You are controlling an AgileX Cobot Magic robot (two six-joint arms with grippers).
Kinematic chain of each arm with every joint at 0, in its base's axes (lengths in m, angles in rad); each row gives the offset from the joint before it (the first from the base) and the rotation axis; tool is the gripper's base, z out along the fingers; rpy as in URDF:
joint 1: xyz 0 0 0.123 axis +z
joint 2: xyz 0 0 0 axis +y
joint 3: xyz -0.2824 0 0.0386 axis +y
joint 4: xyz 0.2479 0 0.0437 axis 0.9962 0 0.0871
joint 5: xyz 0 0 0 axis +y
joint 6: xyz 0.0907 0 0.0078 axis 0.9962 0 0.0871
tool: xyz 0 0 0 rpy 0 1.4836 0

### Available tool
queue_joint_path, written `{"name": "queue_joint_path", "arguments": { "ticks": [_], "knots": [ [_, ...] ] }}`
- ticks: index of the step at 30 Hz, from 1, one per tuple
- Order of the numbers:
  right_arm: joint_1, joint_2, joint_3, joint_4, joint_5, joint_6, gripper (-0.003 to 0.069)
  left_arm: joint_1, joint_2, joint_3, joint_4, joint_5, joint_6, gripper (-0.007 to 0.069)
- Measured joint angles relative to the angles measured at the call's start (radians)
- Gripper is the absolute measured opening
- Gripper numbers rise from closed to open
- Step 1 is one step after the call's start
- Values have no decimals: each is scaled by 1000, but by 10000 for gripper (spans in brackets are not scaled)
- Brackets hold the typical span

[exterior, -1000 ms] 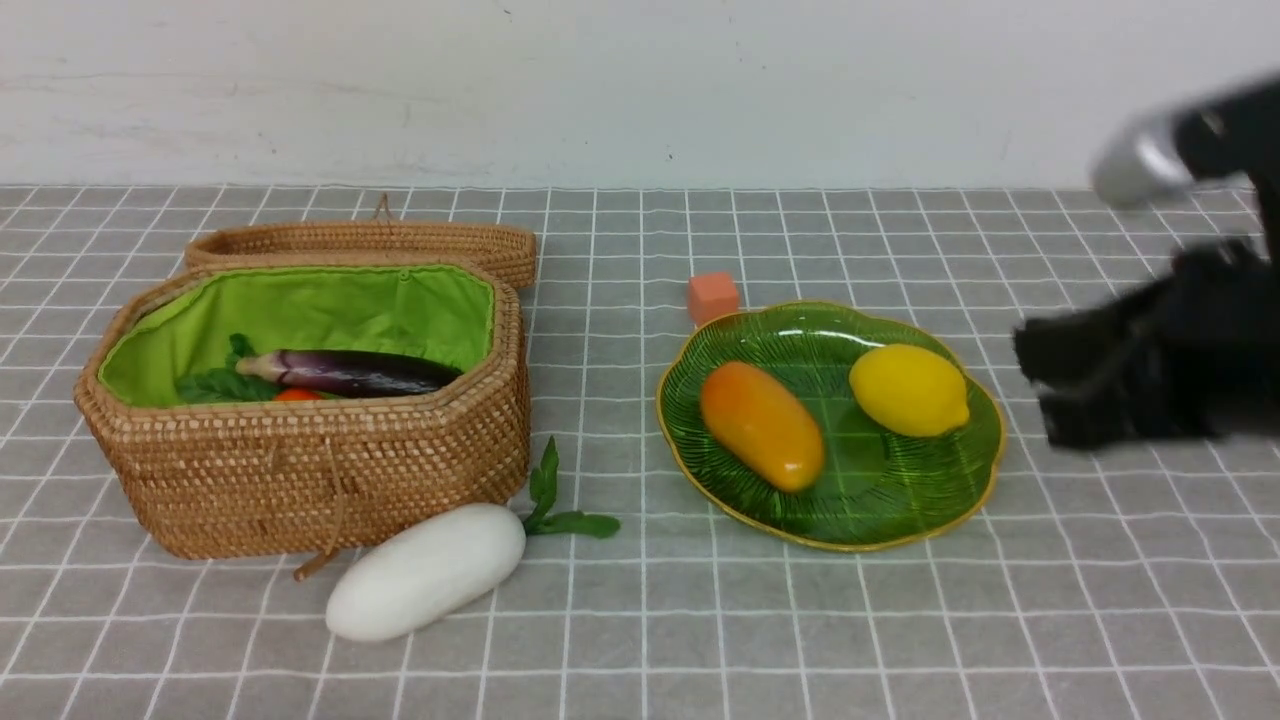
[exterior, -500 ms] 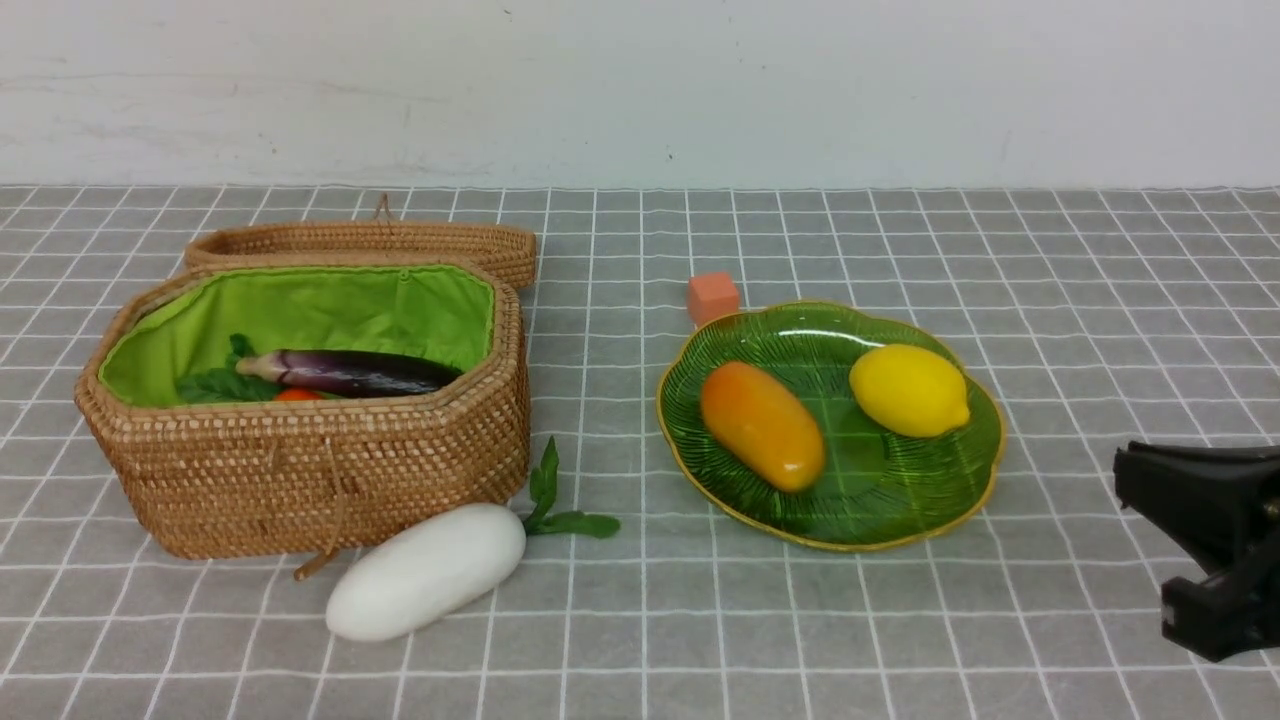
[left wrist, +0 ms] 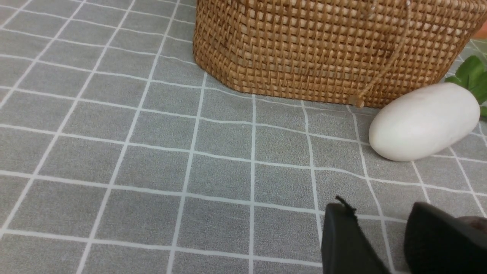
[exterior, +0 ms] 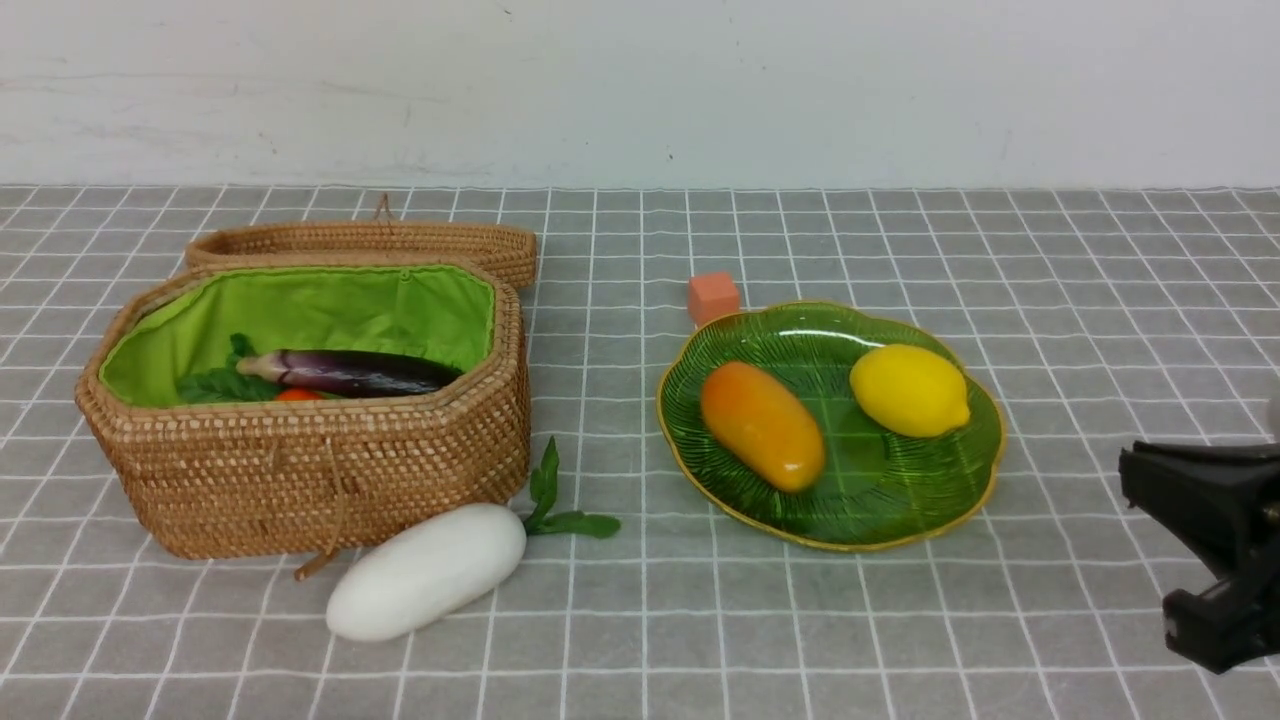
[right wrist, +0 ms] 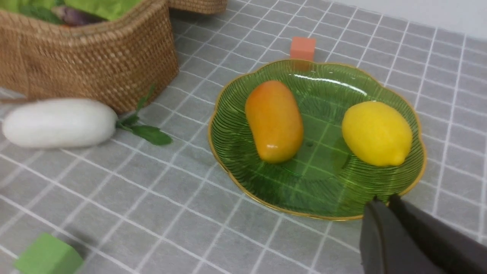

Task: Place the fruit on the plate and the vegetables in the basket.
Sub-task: Grab a mangosteen with your left arm and put it on the plate on the right

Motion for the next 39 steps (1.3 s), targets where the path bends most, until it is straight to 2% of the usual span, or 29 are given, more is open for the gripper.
{"name": "queue_joint_path", "arguments": {
  "ticks": [5, 6, 9, 16, 18, 26, 39],
  "knots": [
    [-46, -83, 0, -7, 24, -1, 29, 0, 0, 0, 0, 0, 0, 239],
    [-106, -157, 12, -4, 58, 1, 34, 0, 0, 0, 0, 0, 0, 239],
    [-183, -245, 60, -7, 86, 1, 37, 0, 0, 0, 0, 0, 0, 239],
    [-424, -613, 328, -46, 97, 40, 42, 0, 0, 0, 0, 0, 0, 239],
    [-466, -709, 394, -66, 98, 47, 42, 0, 0, 0, 0, 0, 0, 239],
    [-526, -792, 563, -82, 147, 50, 52, 0, 0, 0, 0, 0, 0, 239],
    [-506, -793, 563, -73, 148, 50, 71, 0, 0, 0, 0, 0, 0, 239]
  ]
}}
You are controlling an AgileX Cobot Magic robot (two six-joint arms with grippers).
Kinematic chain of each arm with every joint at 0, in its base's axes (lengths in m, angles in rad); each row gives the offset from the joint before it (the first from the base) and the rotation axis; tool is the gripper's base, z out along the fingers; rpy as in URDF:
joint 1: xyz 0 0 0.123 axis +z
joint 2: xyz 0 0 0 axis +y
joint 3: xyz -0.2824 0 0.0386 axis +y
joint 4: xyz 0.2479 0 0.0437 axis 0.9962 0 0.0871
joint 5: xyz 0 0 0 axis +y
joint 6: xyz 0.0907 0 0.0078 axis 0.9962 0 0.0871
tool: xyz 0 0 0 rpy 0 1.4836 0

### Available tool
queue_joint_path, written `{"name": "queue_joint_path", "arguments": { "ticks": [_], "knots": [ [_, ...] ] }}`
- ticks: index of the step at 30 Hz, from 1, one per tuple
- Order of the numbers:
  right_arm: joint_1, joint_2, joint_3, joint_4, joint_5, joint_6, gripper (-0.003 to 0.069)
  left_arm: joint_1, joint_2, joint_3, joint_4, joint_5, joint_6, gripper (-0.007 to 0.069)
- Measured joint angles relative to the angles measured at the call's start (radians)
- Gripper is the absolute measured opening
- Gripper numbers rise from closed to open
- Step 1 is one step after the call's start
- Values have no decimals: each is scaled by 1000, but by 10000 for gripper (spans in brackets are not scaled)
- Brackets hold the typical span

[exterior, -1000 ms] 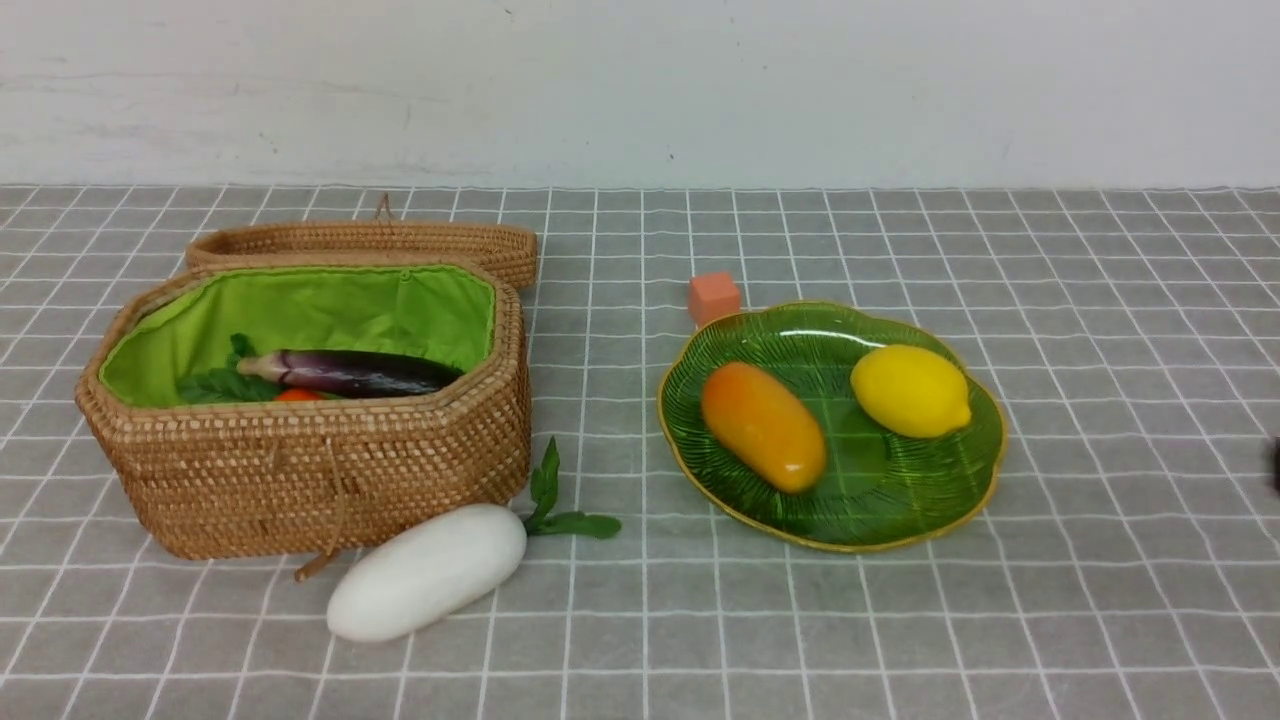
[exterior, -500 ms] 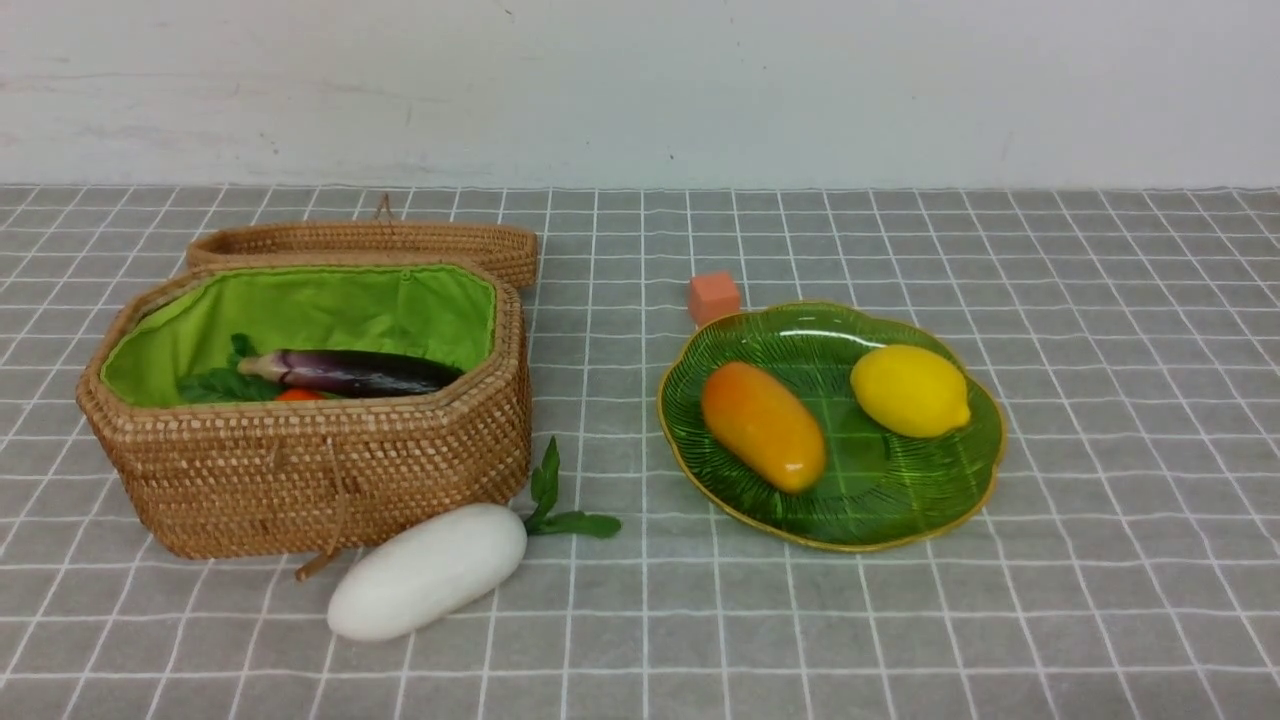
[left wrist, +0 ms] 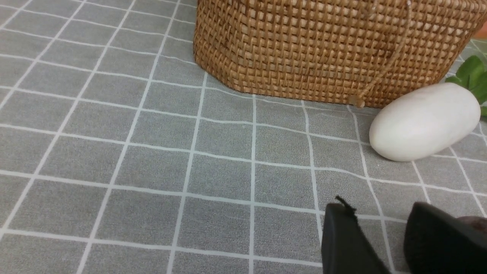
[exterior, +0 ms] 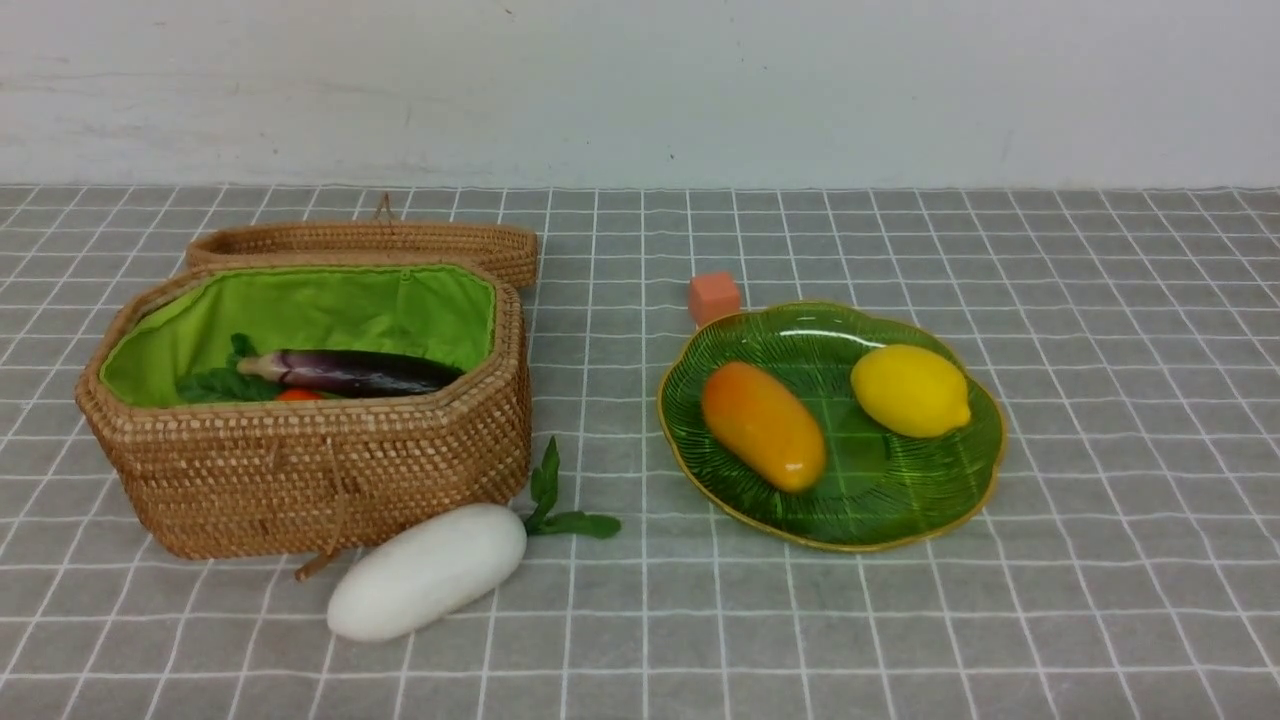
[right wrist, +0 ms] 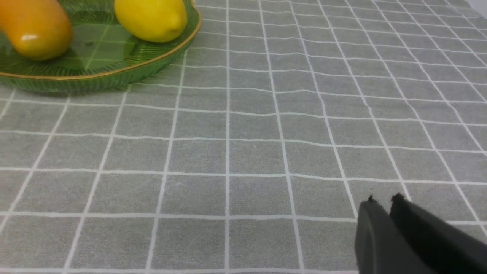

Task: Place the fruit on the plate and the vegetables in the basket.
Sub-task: Grab a mangosteen with your left arm and put it on the plate on the right

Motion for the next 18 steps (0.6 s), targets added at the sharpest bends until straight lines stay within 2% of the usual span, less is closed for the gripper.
{"name": "queue_joint_path", "arguments": {
  "ticks": [18],
  "knots": [
    [0, 0, 1, 2, -3, 0, 84, 0, 0, 0, 0, 0, 0, 239]
  ]
}}
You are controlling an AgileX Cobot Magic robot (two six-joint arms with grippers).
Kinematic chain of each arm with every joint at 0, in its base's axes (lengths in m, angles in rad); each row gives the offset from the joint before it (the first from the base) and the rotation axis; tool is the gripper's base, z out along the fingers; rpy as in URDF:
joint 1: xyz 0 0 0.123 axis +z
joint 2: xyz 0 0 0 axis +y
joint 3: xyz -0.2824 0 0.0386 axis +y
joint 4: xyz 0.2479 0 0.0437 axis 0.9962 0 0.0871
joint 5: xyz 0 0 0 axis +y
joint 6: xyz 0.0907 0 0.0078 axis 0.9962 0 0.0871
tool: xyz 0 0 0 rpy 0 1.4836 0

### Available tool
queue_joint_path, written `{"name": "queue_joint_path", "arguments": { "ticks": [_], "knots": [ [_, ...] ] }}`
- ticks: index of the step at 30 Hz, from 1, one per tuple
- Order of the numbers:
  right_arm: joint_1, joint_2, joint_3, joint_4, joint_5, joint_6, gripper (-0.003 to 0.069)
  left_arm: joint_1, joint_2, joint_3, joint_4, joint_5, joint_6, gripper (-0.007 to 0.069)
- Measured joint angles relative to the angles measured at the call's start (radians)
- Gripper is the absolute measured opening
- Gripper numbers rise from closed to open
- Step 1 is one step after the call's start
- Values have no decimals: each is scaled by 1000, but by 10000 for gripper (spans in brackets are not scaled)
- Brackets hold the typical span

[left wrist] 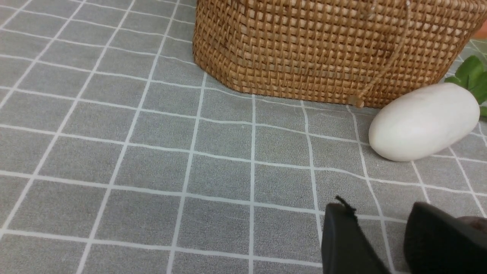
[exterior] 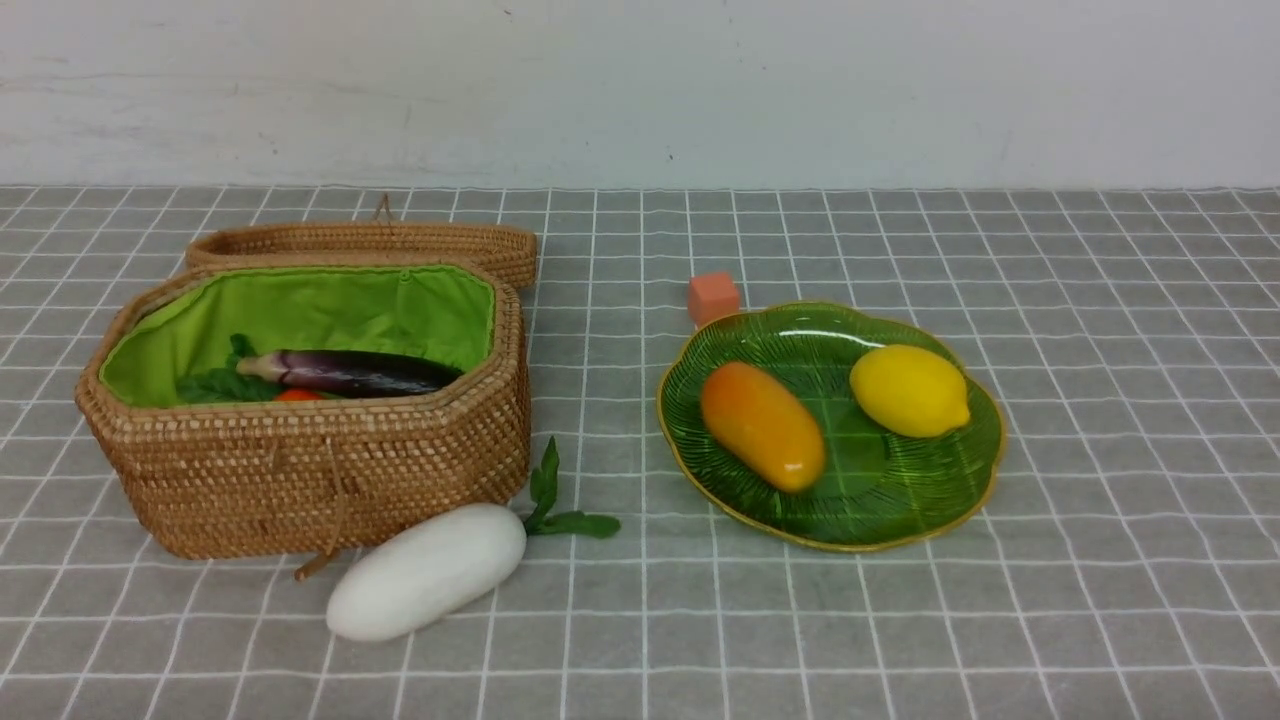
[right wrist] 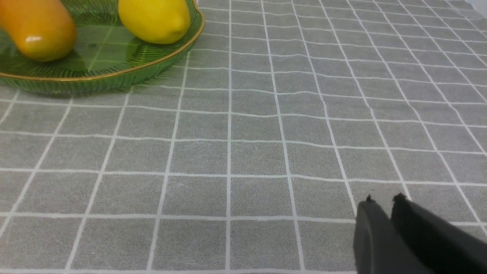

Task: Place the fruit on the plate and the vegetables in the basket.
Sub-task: Grab a mangosteen with your left arm and put it on the plate on the right

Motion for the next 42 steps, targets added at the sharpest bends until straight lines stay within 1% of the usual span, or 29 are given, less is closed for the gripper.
{"name": "queue_joint_path", "arguments": {
  "ticks": [12, 16, 17, 18, 21, 23, 24, 25, 27, 28, 29, 30, 31, 32, 35, 36, 38, 42],
  "knots": [
    [0, 0, 0, 0, -1, 0, 100, 0, 0, 0, 5, -19, 1, 239],
    [0, 0, 0, 0, -1, 0, 103, 0, 0, 0, -34, -105, -4, 239],
    [0, 0, 0, 0, -1, 0, 104, 0, 0, 0, -59, -153, -12, 239],
    [0, 0, 0, 0, -1, 0, 108, 0, 0, 0, -120, -217, -42, 239],
    [0, 0, 0, 0, -1, 0, 112, 0, 0, 0, -207, -302, -85, 239],
    [0, 0, 0, 0, -1, 0, 113, 0, 0, 0, -238, -366, -92, 239],
    [0, 0, 0, 0, -1, 0, 116, 0, 0, 0, -250, -423, -93, 239],
    [0, 0, 0, 0, -1, 0, 118, 0, 0, -8, -250, -440, -93, 239],
    [0, 0, 0, 0, -1, 0, 119, 0, 0, -37, -246, -435, -93, 239],
    [0, 0, 0, 0, -1, 0, 121, 0, 0, -107, -237, -393, -93, 239],
    [0, 0, 0, 0, -1, 0, 122, 0, 0, -107, -237, -393, -93, 239],
    [0, 0, 0, 0, -1, 0, 123, 0, 12, -190, -229, -326, -93, 239],
    [0, 0, 0, 0, -1, 0, 123, 0, 19, -213, -227, -306, -93, 239],
    [0, 0, 0, 0, -1, 0, 125, 0, 63, -304, -223, -227, -94, 239],
    [0, 0, 0, 0, -1, 0, 129, 0, 177, -449, -219, -103, -94, 239],
    [0, 0, 0, 0, -1, 0, 129, 0, 187, -457, -219, -96, -94, 239],
    [0, 0, 0, 0, -1, 0, 133, 0, 307, -545, -219, -37, -94, 239],
    [0, 0, 0, 0, -1, 0, 137, 0, 449, -588, -216, -36, -94, 239]
  ]
}}
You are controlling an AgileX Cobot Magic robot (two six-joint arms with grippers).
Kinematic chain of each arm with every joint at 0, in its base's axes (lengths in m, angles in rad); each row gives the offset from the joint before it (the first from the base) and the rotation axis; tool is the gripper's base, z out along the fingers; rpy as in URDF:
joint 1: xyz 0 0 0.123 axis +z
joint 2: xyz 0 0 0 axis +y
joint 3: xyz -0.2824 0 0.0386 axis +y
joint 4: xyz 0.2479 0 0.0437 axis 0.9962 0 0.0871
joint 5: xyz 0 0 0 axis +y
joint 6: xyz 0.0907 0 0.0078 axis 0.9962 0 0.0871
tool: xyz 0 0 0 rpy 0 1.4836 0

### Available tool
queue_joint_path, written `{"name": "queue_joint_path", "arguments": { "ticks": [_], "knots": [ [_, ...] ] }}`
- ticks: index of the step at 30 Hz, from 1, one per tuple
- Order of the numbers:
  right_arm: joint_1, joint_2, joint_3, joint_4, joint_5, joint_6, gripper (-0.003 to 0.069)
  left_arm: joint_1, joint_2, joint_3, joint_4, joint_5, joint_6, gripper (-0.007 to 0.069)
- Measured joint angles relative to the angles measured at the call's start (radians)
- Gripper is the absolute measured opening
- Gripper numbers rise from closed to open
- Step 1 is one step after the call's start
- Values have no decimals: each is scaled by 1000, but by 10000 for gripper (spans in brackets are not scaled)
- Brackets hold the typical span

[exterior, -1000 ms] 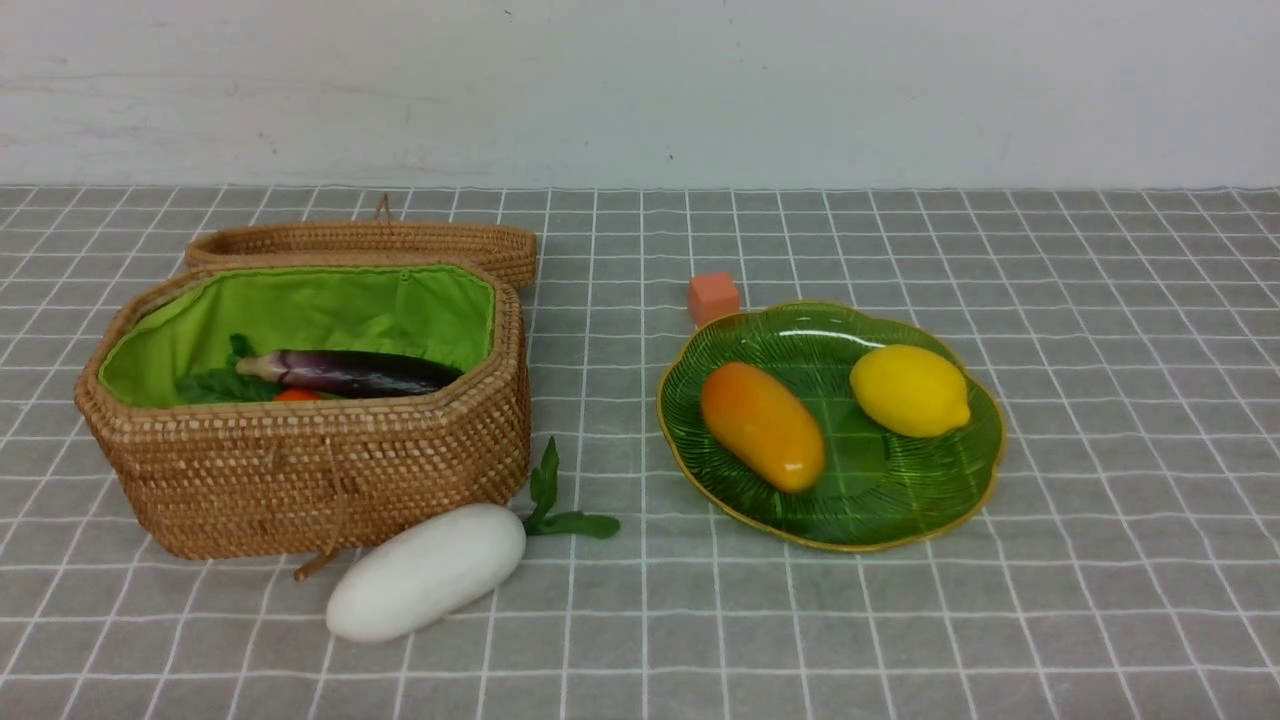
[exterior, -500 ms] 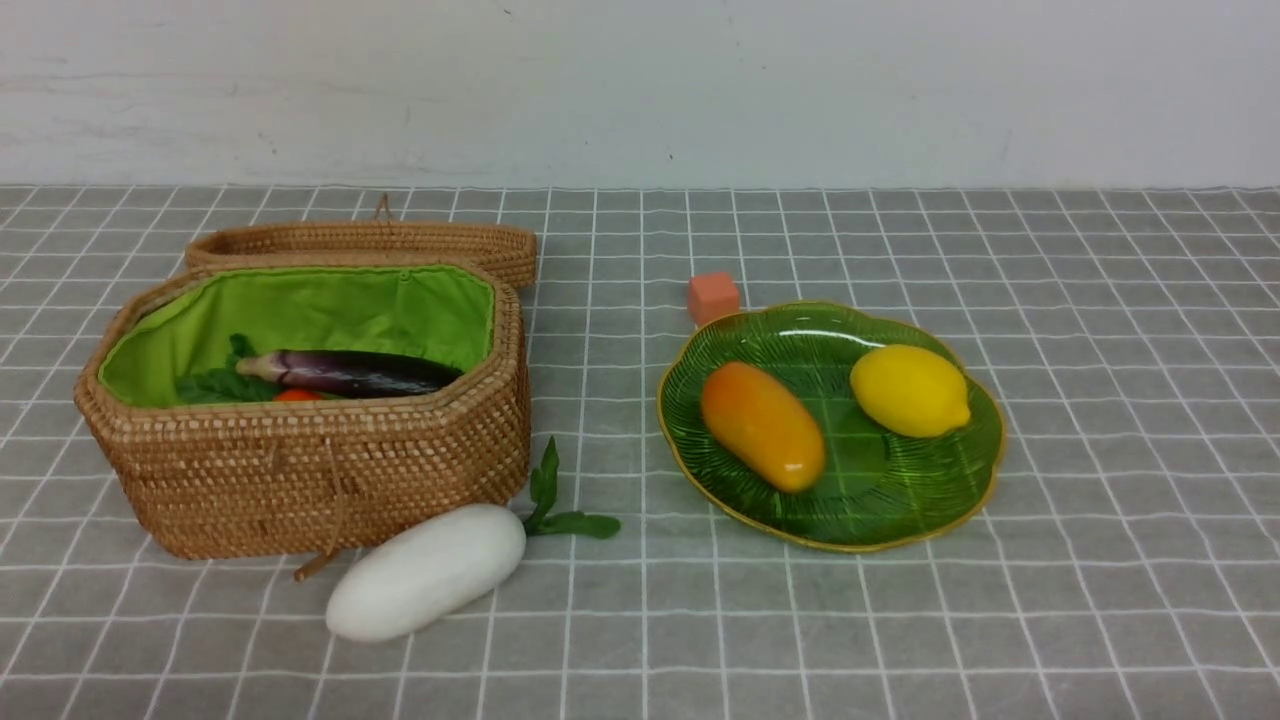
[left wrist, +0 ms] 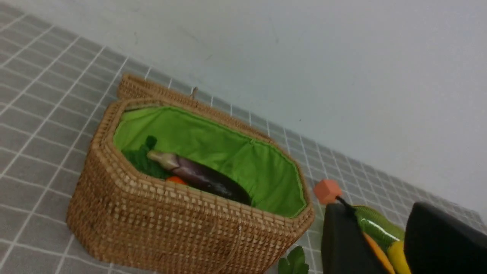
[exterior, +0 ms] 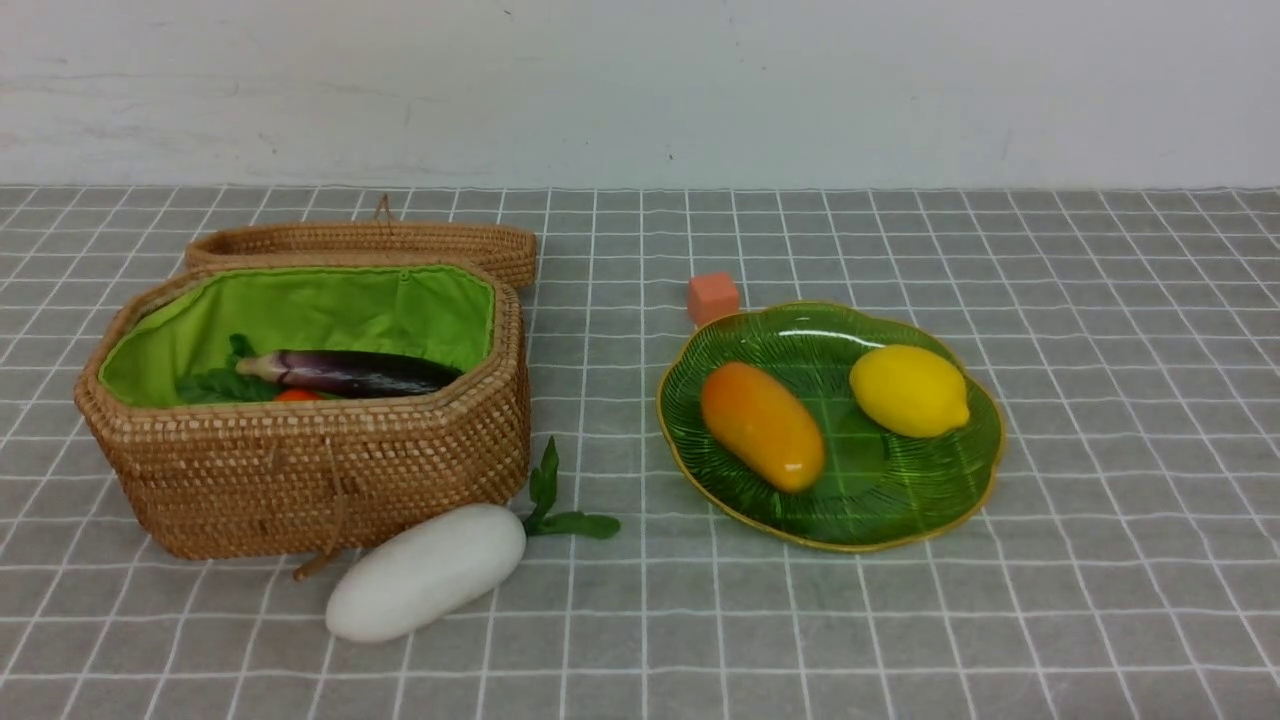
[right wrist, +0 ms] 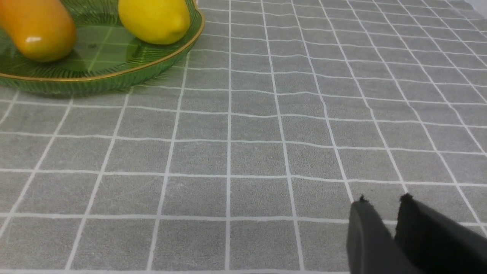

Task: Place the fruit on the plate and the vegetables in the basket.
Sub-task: Grab a mangosteen with your left arm and put it on the plate on the right

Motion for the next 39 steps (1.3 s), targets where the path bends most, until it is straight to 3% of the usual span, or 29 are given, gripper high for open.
{"name": "queue_joint_path", "arguments": {
  "ticks": [11, 22, 28, 34, 39],
  "knots": [
    [0, 0, 1, 0, -1, 0, 144, 0, 285, -2, 0, -27, -1, 239],
    [0, 0, 1, 0, -1, 0, 150, 0, 455, -55, -8, 154, -8, 253],
    [0, 0, 1, 0, -1, 0, 155, 0, 522, -143, 1, 239, 3, 354],
    [0, 0, 1, 0, -1, 0, 168, 0, 617, -218, 12, 356, 22, 577],
    [0, 0, 1, 0, -1, -1, 177, -26, 726, -292, 15, 477, 133, 657]
  ]
}}
